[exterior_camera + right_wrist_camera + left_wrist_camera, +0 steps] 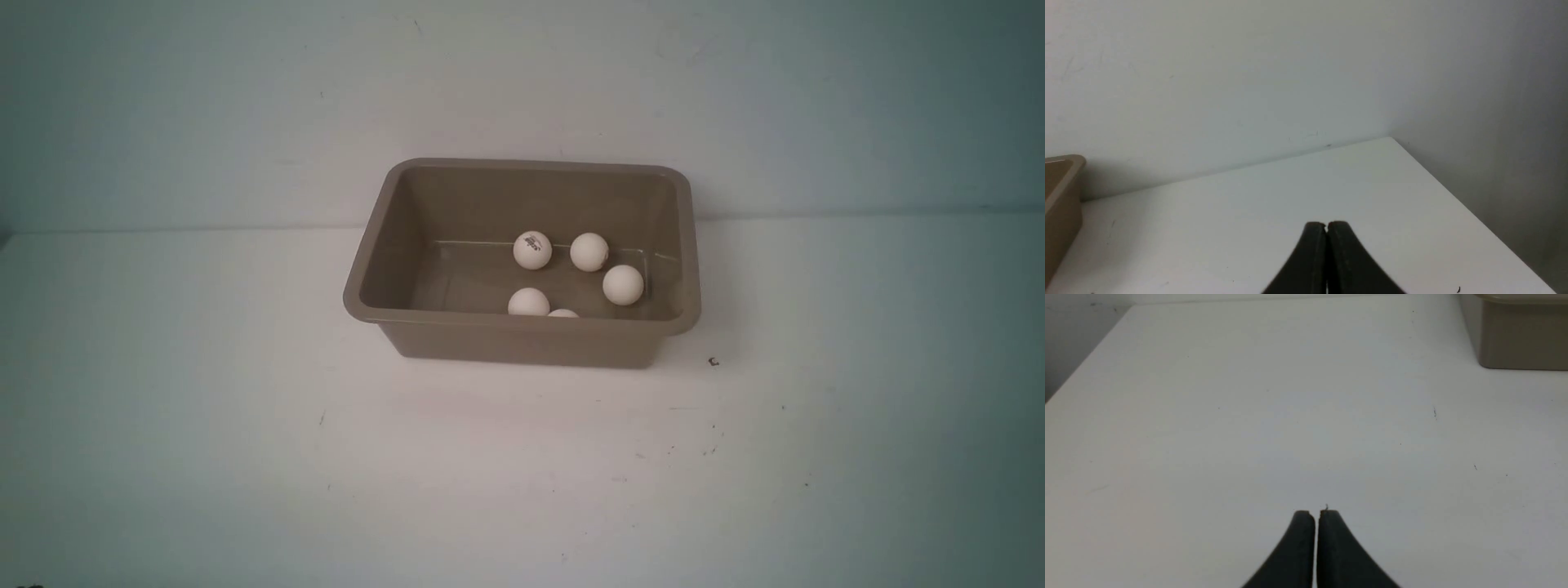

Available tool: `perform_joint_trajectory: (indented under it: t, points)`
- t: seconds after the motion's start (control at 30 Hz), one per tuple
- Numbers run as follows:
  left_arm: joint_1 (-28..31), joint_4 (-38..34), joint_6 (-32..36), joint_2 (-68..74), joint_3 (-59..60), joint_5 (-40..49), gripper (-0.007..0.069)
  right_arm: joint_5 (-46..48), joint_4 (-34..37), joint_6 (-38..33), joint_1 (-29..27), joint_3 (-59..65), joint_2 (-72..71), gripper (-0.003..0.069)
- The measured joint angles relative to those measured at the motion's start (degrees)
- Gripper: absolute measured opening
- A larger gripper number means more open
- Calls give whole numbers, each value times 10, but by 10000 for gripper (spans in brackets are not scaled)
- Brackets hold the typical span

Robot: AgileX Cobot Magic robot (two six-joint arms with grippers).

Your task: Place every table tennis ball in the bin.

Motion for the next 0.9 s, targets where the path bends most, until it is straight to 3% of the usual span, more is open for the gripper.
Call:
perform_joint_trajectory:
  t: [0.73,0.9]
  points:
    - [0,0,0,0,0,0,-4,-62,14,0,3,41,-26,-16]
    - [0,0,0,0,0,0,-4,-52,60,-37,3,44,-41,-16]
